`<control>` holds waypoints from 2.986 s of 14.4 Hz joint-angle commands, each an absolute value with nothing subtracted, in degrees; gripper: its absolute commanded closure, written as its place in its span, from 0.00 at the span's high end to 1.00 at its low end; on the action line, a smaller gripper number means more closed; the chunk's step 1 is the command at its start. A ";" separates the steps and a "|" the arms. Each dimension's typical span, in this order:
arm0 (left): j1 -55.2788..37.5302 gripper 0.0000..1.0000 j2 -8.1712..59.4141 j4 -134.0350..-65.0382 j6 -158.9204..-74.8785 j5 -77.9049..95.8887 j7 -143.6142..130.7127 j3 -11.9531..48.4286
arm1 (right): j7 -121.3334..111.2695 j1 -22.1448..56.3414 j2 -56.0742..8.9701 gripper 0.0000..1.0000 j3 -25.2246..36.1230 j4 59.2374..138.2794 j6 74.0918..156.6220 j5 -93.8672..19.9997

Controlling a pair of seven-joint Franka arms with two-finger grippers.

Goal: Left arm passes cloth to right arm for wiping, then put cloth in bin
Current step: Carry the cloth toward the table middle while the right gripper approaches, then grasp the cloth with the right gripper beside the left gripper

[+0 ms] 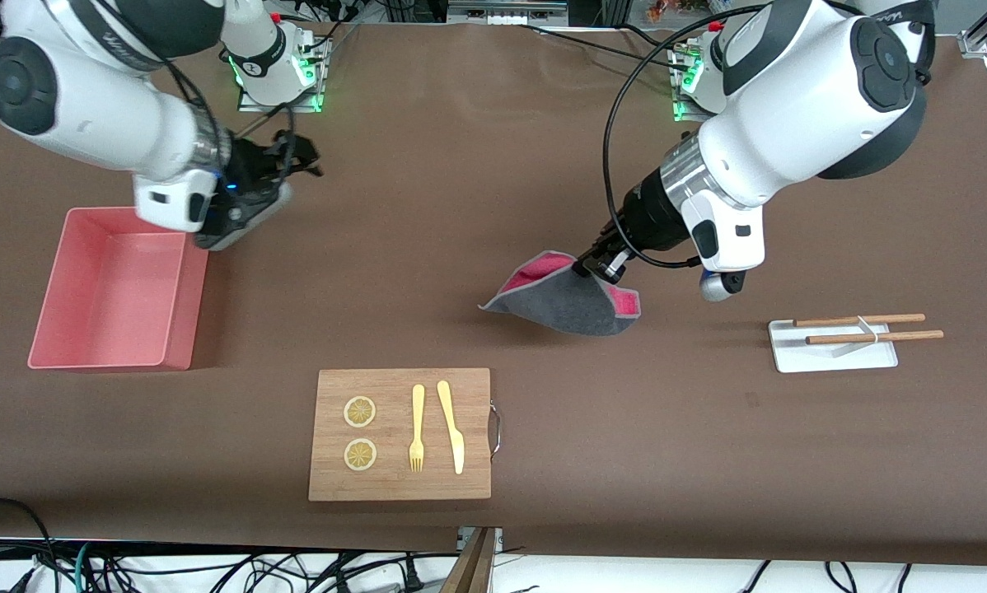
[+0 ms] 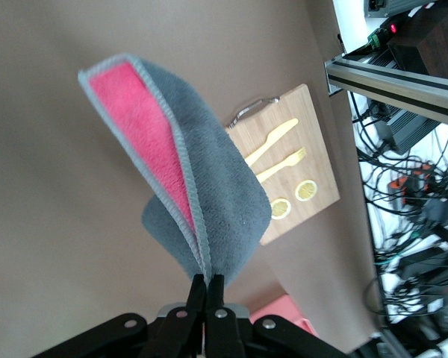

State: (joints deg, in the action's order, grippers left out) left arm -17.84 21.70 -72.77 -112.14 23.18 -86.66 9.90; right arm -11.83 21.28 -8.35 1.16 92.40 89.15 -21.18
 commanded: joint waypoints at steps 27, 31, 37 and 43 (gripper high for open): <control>-23.12 0.00 22.94 -70.40 -114.52 27.25 -98.26 8.96 | -28.48 37.70 -23.64 1.00 2.11 86.92 131.65 -14.68; -23.12 0.00 22.94 -70.40 -114.43 27.07 -98.17 8.96 | -28.04 37.53 -25.40 0.98 2.11 85.79 132.10 -15.11; -23.03 0.00 22.68 -70.58 -114.43 27.07 -98.26 8.96 | -27.07 37.53 -25.84 0.15 2.11 85.43 131.49 -19.86; -22.94 0.27 22.68 -70.49 -114.43 26.90 -97.91 8.96 | -26.89 35.51 -25.40 0.00 2.20 85.17 126.84 -21.96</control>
